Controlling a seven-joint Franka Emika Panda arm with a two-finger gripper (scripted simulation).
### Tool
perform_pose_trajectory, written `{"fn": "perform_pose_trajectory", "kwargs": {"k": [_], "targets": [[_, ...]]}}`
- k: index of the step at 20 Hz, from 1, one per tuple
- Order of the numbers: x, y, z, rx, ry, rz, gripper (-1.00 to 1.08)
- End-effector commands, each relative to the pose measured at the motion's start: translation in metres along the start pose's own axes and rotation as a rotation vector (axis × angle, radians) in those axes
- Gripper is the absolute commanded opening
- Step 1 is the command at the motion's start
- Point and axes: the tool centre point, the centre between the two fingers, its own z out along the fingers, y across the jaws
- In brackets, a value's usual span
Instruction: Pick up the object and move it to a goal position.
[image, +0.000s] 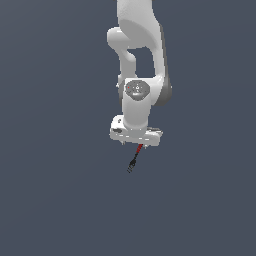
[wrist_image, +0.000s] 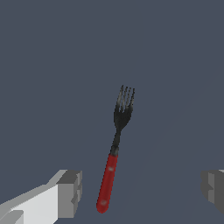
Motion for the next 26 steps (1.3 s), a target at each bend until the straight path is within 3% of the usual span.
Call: {"fn": "perform_pose_trajectory", "kwargs": {"k": [1,12,26], "targets": [[-0.002,-0.004,0.014,0.0,-0.001,0.057,1.0],[-0.008,-0.014,0.052,-0.004,-0.004,0.207,1.0],[-0.01,-0.015,0.077,-0.004,-0.005,0.22,1.0]]}}
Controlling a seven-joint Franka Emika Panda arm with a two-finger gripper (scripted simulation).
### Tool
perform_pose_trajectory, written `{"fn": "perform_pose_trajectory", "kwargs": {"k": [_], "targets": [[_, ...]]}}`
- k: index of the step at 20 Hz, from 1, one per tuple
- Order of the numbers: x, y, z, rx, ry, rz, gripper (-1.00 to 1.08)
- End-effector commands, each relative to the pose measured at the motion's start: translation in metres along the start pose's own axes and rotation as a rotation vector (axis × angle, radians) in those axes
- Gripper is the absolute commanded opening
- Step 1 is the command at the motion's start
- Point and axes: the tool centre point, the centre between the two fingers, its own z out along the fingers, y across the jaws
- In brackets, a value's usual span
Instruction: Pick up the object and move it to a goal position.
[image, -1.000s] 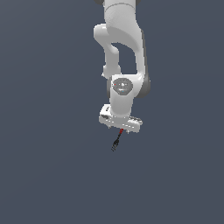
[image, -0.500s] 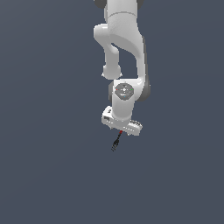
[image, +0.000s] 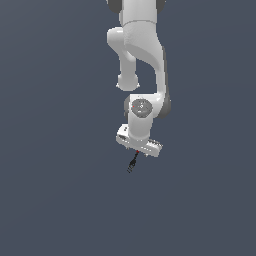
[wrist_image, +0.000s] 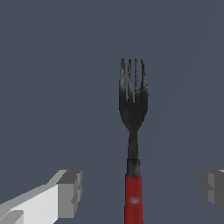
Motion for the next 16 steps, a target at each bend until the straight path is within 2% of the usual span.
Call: {"fn": "perform_pose_trajectory", "kwargs": {"k": [1,10,11,16], "targets": [[-0.001,0.001,0.012,-0.001,-0.001,0.001,1.0],[0.0,0.0,0.036,0.0,-0.001,0.003,1.0],[0.0,0.0,0.036,0.0,-0.001,0.003,-1.0],[0.0,0.0,0.036,0.0,-0.001,0.003,-1.0]]}}
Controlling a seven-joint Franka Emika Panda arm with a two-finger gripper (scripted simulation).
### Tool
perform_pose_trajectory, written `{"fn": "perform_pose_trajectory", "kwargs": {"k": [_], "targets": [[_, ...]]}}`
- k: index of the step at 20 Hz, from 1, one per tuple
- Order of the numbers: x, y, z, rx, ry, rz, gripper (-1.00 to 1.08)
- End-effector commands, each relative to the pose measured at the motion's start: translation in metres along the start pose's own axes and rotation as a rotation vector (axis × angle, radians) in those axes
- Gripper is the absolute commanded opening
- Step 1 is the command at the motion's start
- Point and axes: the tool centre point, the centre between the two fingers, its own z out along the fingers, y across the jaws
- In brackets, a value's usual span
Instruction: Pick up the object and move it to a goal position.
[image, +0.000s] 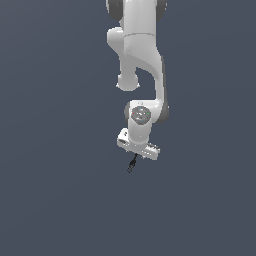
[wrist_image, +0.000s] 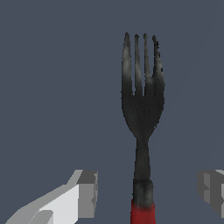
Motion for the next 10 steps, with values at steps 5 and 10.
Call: {"fn": "perform_pose_trajectory", "kwargs": {"k": [5,10], "targets": [[0.0001,0.0,-0.0001,0.0,0.0,0.0,-1.0],[-0.0018,0.0004,-0.0054,0.0,0.0,0.0,-1.0]]}}
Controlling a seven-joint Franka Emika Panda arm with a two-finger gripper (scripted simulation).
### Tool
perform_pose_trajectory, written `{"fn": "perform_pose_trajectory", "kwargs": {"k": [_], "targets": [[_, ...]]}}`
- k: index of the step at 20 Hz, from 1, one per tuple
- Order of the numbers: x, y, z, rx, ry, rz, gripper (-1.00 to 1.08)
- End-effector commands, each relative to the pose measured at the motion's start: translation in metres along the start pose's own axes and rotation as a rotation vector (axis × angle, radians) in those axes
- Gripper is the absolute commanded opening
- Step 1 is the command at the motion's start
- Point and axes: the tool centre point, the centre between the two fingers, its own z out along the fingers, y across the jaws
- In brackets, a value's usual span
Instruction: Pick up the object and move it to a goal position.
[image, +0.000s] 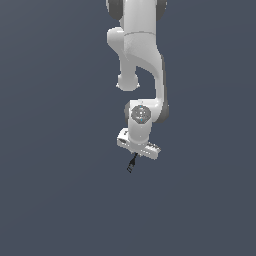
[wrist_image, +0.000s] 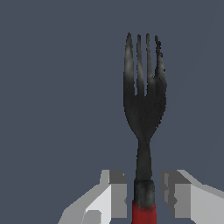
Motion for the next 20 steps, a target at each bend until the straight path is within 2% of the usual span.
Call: {"fn": "perform_pose_trajectory", "kwargs": {"k": [1,10,20], "targets": [[-0.001,0.0,-0.005,0.001,0.001,0.0,-1.0],[-0.016,0.003,-0.046,0.001,0.001,0.0,-1.0],[-0.045,0.008,-0.131,0.001,0.001,0.0,-1.0]]}}
